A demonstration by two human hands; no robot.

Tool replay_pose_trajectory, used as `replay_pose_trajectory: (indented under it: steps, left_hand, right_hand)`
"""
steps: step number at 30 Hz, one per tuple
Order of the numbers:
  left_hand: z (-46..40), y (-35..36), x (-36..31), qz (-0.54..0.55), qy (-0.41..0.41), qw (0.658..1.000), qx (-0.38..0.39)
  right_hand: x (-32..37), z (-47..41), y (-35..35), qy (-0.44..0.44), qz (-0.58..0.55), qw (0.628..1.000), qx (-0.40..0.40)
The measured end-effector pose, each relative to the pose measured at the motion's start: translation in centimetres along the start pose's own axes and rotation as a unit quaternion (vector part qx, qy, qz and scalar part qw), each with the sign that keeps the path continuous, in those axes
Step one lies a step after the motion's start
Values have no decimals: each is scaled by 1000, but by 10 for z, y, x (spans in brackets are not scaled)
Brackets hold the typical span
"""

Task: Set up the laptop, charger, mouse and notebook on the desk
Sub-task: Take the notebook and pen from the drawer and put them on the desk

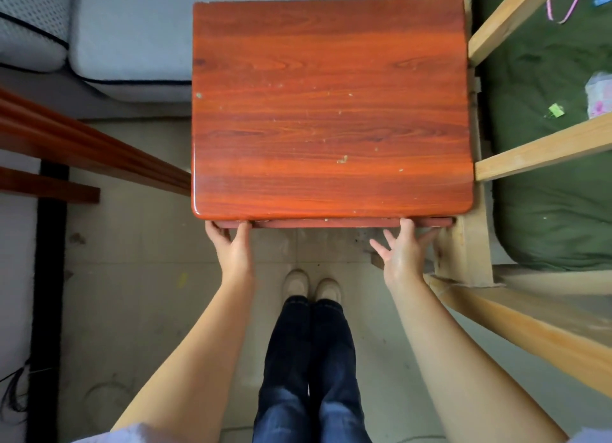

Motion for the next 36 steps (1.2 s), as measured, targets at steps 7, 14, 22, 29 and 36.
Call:
replay_pose_trajectory:
  steps: [7,14,22,29,36]
  left_hand:
    - [-6,-17,-3,-169,49,981,-80]
    - [8,-10,17,5,-114,985,-131]
    - [21,-56,75,-2,-215,958,-191]
    - [5,-54,109,-1,-344,930,-125]
    - [13,-69,92,-147,-307,929,-146]
  right_hand:
    - [-3,-10,-9,20,-4,1000,-12]
    - [-5,5,-17,90,-15,993,-71]
    - [-66,29,-66,165,-20,983,-82]
    - [-90,8,-75,230,1,972,-53]
    - [-73,22,-64,239,354,894,137]
Point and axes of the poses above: each hand's wrist, its own z-axis away from the middle knuckle, its own y-axis out of the palm, x = y × z, the point moved 7 cm from there along -z, towards the middle knuckle, and after that the axes turned 5 degrees about -y, right-handed, at the moved point
